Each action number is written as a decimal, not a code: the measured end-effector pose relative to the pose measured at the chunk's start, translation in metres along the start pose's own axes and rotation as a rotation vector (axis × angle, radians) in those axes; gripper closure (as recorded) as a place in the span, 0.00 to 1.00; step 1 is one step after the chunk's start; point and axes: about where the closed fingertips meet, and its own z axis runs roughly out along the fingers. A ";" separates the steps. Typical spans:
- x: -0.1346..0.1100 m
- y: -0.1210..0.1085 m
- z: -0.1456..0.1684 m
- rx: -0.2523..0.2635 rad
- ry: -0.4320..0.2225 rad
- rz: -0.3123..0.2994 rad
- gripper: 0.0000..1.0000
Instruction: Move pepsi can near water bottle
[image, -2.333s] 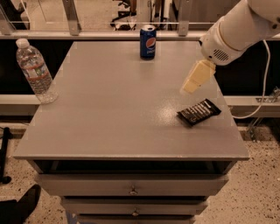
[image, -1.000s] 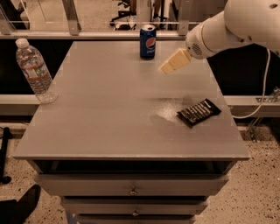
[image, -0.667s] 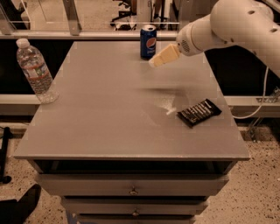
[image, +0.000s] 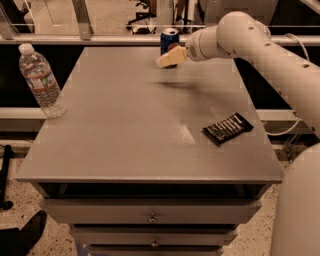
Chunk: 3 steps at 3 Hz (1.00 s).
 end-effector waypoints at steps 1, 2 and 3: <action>-0.009 -0.005 0.029 -0.016 -0.053 0.030 0.00; -0.014 -0.010 0.052 -0.024 -0.088 0.063 0.00; -0.018 -0.012 0.062 -0.035 -0.120 0.084 0.16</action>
Offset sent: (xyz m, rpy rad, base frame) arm 0.0746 0.0279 -0.0120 0.1635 -0.0404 -0.0050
